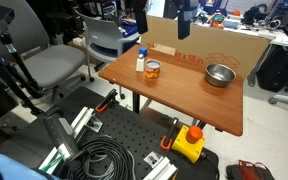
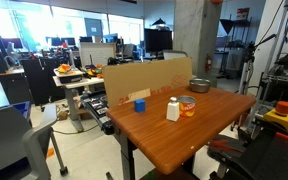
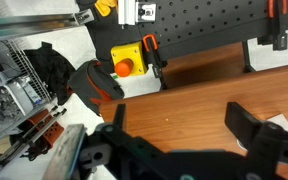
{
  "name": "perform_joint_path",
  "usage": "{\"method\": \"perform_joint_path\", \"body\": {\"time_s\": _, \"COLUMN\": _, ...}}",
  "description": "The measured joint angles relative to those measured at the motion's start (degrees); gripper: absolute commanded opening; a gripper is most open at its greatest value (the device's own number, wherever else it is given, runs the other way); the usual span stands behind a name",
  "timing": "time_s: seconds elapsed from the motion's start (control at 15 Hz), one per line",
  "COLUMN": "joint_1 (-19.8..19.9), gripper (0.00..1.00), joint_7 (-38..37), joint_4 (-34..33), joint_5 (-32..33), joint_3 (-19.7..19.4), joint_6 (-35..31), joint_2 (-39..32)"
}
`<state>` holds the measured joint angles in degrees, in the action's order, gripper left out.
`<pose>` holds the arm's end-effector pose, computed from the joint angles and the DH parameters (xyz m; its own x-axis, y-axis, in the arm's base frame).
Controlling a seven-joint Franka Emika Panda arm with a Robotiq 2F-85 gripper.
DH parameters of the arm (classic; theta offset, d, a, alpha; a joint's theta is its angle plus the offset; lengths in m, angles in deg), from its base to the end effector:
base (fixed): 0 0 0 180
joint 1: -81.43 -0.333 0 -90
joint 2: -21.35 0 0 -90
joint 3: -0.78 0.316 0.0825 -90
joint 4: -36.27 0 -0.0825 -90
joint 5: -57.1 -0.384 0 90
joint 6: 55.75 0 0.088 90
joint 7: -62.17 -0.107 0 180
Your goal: Move the salt shaker to the right
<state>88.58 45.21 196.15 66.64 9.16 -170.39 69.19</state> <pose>0.3016 -0.0069 0.4354 0.9661 -0.2373 0.1014 -0.2552 -0.9367 0.2398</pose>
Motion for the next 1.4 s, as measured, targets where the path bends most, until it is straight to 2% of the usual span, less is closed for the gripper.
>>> {"method": "perform_joint_path", "body": {"time_s": 0.27, "joint_1": -0.03, "gripper": 1.00, "joint_7": -0.10, "joint_4": -3.80, "joint_5": -1.02, "joint_3": -1.06, "joint_6": -7.31, "joint_2": -8.99}}
{"method": "perform_joint_path", "body": {"time_s": 0.6, "joint_1": -1.87, "gripper": 1.00, "joint_7": -0.07, "joint_4": -10.55, "joint_5": -1.90, "joint_3": -1.05, "joint_6": -13.51, "joint_2": -24.45}}
{"method": "perform_joint_path", "body": {"time_s": 0.87, "joint_1": -4.94, "gripper": 1.00, "joint_7": -0.12, "joint_4": -16.79, "joint_5": -1.91, "joint_3": -0.45, "joint_6": -14.06, "joint_2": -34.65}}
{"method": "perform_joint_path", "body": {"time_s": 1.4, "joint_1": -11.51, "gripper": 1.00, "joint_7": -1.81, "joint_4": -28.86, "joint_5": 0.41, "joint_3": 0.58, "joint_6": -14.04, "joint_2": -50.64}}
